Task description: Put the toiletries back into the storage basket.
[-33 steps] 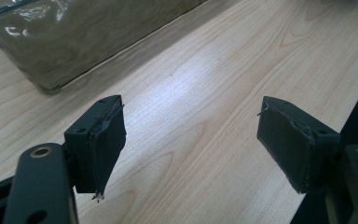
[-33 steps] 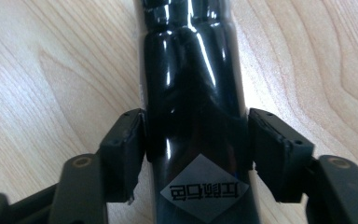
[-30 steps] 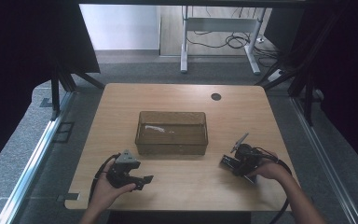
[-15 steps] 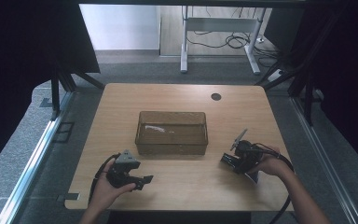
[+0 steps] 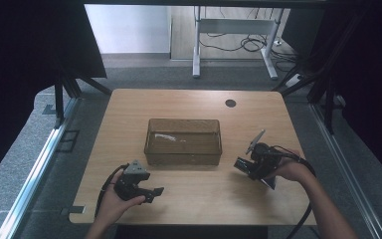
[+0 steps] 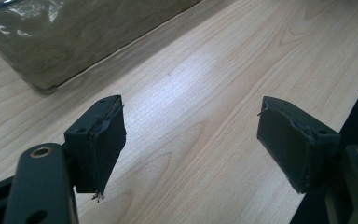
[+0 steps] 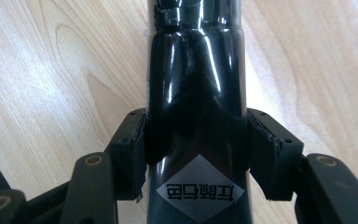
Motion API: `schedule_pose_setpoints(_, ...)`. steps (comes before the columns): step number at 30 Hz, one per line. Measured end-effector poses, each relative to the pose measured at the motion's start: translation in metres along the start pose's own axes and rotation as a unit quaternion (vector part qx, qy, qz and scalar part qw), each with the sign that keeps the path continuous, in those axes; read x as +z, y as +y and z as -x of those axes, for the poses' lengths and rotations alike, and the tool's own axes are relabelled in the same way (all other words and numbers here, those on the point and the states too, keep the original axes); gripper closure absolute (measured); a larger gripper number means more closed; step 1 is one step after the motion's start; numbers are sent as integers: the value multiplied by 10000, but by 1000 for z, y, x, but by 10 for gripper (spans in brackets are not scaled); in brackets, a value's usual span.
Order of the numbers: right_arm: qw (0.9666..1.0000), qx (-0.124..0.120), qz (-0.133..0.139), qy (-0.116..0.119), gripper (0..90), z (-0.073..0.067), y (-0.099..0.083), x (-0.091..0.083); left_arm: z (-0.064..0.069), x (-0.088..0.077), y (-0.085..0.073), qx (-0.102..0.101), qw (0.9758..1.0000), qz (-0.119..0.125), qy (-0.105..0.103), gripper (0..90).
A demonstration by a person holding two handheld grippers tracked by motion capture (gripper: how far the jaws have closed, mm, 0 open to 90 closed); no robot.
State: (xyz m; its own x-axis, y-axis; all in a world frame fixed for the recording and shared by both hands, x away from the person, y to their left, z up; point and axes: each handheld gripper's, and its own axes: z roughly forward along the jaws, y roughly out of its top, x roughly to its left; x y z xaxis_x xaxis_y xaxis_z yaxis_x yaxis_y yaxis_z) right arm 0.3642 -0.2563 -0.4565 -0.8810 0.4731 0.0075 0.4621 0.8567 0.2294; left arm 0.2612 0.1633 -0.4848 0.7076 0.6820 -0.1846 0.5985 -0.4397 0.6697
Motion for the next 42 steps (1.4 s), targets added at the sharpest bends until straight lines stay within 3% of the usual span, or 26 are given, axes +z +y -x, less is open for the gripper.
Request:
schedule_pose_setpoints(21,9995,-168,251,-120,437,12,39,-43,0,2,0,-5,10000,-7,-33,239)
schedule_pose_setpoints(42,9985,-445,304,-6,437,23,73,-53,0,4,-1,2,10000,-39,-53,239)
